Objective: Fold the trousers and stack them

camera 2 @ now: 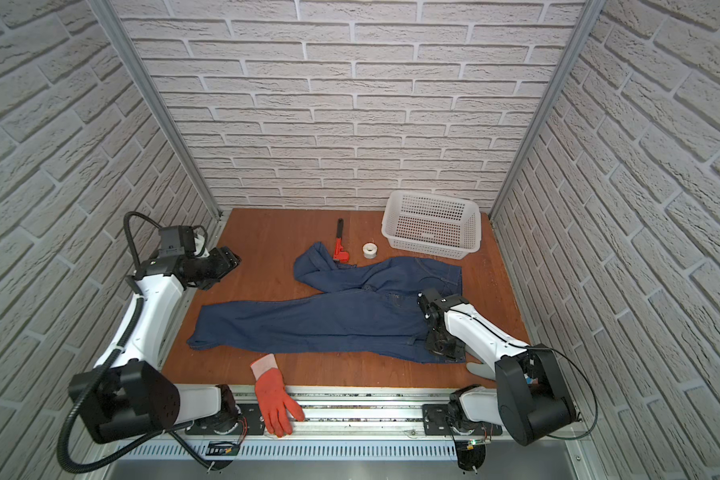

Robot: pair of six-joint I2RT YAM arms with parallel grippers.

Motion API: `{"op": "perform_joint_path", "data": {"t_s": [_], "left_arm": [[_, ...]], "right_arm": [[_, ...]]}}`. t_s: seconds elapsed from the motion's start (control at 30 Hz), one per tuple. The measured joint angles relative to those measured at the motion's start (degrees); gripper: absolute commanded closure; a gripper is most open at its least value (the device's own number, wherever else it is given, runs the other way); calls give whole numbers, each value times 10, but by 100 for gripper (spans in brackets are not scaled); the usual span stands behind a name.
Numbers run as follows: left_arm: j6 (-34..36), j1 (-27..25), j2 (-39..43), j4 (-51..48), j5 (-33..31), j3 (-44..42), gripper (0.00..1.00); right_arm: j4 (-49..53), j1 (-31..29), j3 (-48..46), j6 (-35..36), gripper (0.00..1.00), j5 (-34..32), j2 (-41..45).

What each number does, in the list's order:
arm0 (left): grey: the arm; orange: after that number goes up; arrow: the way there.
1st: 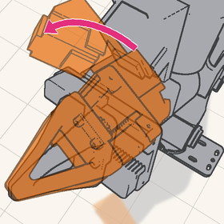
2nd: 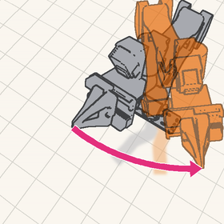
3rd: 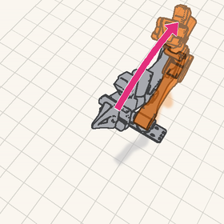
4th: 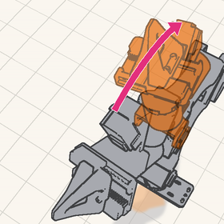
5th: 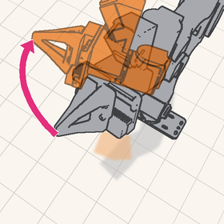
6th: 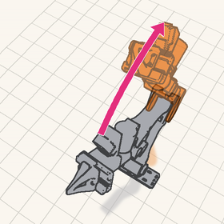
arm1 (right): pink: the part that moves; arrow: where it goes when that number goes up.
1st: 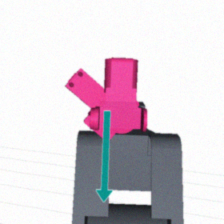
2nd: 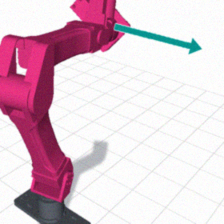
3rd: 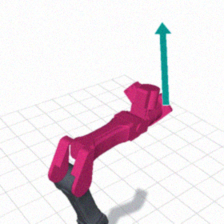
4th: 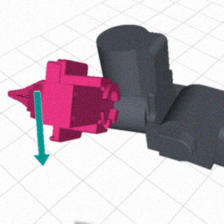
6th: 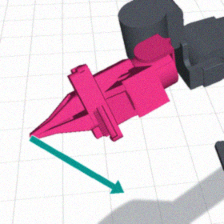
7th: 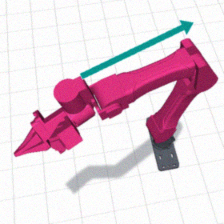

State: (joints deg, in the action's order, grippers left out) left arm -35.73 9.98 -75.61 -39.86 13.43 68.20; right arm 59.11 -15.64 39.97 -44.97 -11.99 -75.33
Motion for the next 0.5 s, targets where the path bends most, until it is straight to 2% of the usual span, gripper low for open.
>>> {"op": "perform_joint_path", "data": {"t_s": [0.1,0.2,0.33,0.5], "left_arm": [[-1,-13,-18,9,-3,14,23],[-1,-35,-43,17,-6,29,23],[-1,-71,-103,33,-5,52,21],[-1,-112,-209,54,-3,104,19]], "right_arm": [[6,-3,0,-5,79,-3,4],[24,-4,17,-9,68,-10,18],[43,-4,98,-7,52,-29,24],[31,-3,220,10,48,-56,-26]]}}
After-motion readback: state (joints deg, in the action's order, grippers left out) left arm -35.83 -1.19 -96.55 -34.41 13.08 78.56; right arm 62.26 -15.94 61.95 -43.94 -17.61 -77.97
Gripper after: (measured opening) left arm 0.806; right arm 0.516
